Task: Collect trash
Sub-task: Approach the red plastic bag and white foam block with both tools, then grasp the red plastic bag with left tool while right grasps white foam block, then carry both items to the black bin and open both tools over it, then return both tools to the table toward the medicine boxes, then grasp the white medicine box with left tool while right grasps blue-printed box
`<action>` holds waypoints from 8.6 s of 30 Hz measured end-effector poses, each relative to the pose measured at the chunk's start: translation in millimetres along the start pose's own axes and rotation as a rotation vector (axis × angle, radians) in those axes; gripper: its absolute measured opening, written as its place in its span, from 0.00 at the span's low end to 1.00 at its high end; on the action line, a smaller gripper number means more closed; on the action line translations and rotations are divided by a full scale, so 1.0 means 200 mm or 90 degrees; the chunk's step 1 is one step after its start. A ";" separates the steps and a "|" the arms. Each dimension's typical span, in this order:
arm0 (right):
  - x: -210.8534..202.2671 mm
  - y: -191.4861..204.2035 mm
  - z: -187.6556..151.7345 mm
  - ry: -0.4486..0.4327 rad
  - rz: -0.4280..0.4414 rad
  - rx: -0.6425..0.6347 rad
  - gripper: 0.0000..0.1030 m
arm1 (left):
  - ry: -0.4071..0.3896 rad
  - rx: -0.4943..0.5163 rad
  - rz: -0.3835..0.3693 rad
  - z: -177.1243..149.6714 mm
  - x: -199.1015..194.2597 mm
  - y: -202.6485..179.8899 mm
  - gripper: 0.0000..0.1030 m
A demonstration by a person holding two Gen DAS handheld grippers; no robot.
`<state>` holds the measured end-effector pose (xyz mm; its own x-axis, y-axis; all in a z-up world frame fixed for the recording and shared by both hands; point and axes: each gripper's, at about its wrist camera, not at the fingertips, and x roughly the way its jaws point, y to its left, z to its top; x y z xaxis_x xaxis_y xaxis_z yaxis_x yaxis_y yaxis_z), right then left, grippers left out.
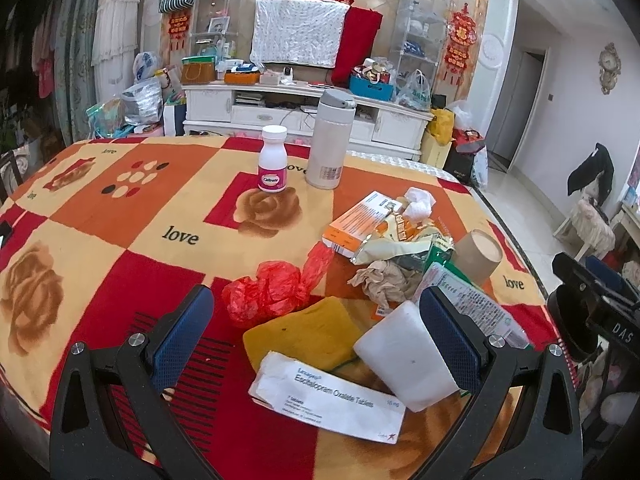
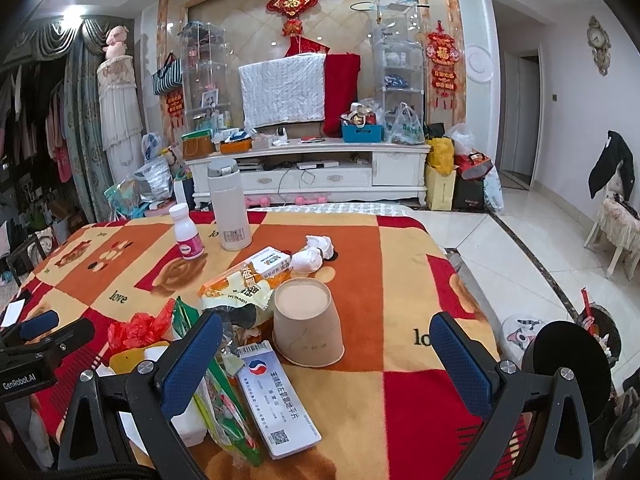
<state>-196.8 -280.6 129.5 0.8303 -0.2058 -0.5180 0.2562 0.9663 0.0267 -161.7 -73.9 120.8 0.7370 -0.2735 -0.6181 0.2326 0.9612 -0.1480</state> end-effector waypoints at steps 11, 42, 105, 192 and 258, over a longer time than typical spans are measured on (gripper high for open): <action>0.03 0.01 -0.01 0.018 0.008 -0.007 1.00 | 0.028 0.012 0.022 -0.04 0.04 0.12 0.99; 0.00 0.21 -0.06 0.055 0.112 -0.088 0.95 | 0.039 0.007 0.030 -0.03 0.10 0.18 0.99; 0.01 -0.19 0.05 0.100 0.171 -0.039 0.31 | 0.124 0.131 -0.195 0.27 0.22 -0.57 0.25; 0.19 -0.60 -0.14 0.165 0.075 0.067 0.68 | 0.147 0.094 -0.101 0.01 0.24 -0.73 0.55; 0.55 0.00 -0.30 0.274 0.210 -0.083 0.65 | 0.206 -0.102 -0.053 -0.08 0.22 0.06 0.56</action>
<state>-135.2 -293.0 21.1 0.5719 0.1657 -0.8034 -0.0685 0.9856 0.1545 -136.8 -72.7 79.7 0.4746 -0.3501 -0.8076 0.1618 0.9365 -0.3109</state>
